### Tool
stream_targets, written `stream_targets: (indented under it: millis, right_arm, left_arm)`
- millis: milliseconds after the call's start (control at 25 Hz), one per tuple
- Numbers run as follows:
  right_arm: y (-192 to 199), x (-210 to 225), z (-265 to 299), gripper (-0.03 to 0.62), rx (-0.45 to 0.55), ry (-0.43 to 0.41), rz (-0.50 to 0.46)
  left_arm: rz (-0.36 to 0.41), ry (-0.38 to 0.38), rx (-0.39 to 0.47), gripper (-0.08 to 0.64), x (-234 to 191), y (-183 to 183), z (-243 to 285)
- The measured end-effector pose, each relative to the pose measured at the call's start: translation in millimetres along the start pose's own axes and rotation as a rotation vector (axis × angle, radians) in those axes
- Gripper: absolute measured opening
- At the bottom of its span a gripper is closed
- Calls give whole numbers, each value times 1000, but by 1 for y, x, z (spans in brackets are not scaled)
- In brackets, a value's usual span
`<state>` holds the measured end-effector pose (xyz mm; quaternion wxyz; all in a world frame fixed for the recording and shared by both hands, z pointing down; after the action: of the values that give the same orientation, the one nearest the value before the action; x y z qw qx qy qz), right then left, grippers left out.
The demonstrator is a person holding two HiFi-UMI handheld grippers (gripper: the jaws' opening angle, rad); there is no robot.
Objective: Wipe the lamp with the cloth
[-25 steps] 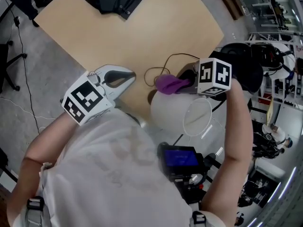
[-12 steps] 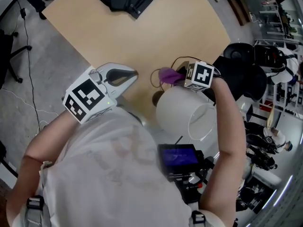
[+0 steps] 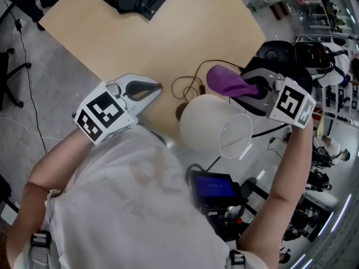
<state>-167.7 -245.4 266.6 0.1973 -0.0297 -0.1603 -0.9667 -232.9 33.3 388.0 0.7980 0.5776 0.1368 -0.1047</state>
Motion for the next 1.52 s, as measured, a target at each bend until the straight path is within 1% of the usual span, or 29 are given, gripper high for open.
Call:
stream_targets:
  millis: [80,160,240,320,400,480,560,680,800,880,1080,1200,1320,1520]
  right_arm:
    - [-8,-16,-19,107,1,-17,-14]
    - [-19,-27,-26,107,12,-37,-22]
    - [-31,-32,-19,107,11,-73,-36]
    - [-40,-31,-1,109,-21,-135,-62]
    - [-43,-29,22,107,-84,-225,-75]
    - [-42,-27,47,109,-176,-311,-72]
    - [-41,-22,72,109,-259,-346,-79]
    - [-41,-13,108,107,-336,-360,-89]
    - [-38,-6,140,107,-399,-352,-83]
    - [-37,-3,156,107,-411,-342,-75]
    - [-34,1,179,107,-411,-325,-65]
    - [-38,3,181,107,-366,-305,-96]
    - [-42,3,162,107,-302,-239,-65]
    - [-49,-6,111,107,-188,-73,19]
  left_arm:
    - [2,8,-4,2,1,1,2]
    - [3,13,-10,2,1,2,4]
    - [0,13,-19,2,1,5,5]
    - [-4,11,-23,2,0,7,5]
    - [-3,5,-20,2,0,6,3]
    - [-2,-6,-16,2,-2,5,-1]
    - [-10,-21,-18,2,-5,8,-7]
    - [-35,-45,-27,2,-11,16,-16]
    - [-44,-57,-25,2,-15,19,-21]
    - [-44,-55,-25,2,-17,20,-23]
    - [-36,-28,-32,2,-19,19,-18]
    - [-30,-8,-34,2,-21,16,-13]
    - [-22,10,-35,2,-21,16,-14]
    - [-5,63,-45,2,-27,22,-14]
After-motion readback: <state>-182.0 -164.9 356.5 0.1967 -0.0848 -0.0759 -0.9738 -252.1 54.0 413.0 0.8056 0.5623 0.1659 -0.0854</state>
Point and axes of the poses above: the fingertips, and each gripper's own axes: z forward along the fingers, x to its right, y out of its underside, the point moved 10 cm from there along -z, backward along the fingers
